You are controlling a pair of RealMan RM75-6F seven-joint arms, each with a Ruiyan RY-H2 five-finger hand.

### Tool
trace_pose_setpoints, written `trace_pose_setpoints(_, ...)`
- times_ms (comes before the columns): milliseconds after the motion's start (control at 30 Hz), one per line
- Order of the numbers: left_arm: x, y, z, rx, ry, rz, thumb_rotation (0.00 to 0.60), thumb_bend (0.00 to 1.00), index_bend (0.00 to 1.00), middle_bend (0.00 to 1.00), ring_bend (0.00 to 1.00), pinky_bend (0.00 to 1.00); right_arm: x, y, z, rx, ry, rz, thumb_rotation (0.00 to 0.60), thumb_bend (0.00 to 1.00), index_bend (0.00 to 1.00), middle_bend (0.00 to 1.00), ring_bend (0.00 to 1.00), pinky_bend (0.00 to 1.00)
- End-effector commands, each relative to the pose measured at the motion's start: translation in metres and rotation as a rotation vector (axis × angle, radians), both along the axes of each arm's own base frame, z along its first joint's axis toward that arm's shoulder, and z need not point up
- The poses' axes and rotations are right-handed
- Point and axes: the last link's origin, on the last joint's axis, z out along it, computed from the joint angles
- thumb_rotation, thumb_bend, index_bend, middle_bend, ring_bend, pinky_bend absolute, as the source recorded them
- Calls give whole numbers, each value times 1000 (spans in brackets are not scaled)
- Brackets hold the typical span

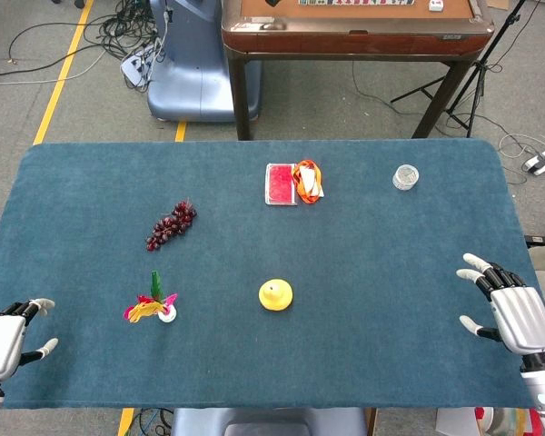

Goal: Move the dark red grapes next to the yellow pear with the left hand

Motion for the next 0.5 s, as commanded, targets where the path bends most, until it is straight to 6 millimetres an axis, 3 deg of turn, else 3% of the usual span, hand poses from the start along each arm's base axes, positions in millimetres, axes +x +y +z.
trace_pose_setpoints(33,0,0,-1,-2,0,1,600,25,354,434,417,609,-1,0,1,-1,-2,-3,600,0,286,169,167,312)
trace_pose_setpoints(500,0,7,-6,-23,0,1,600,25,330,404,417,609,-1,0,4,-9,-9,-7,600,0,285,169,167,311)
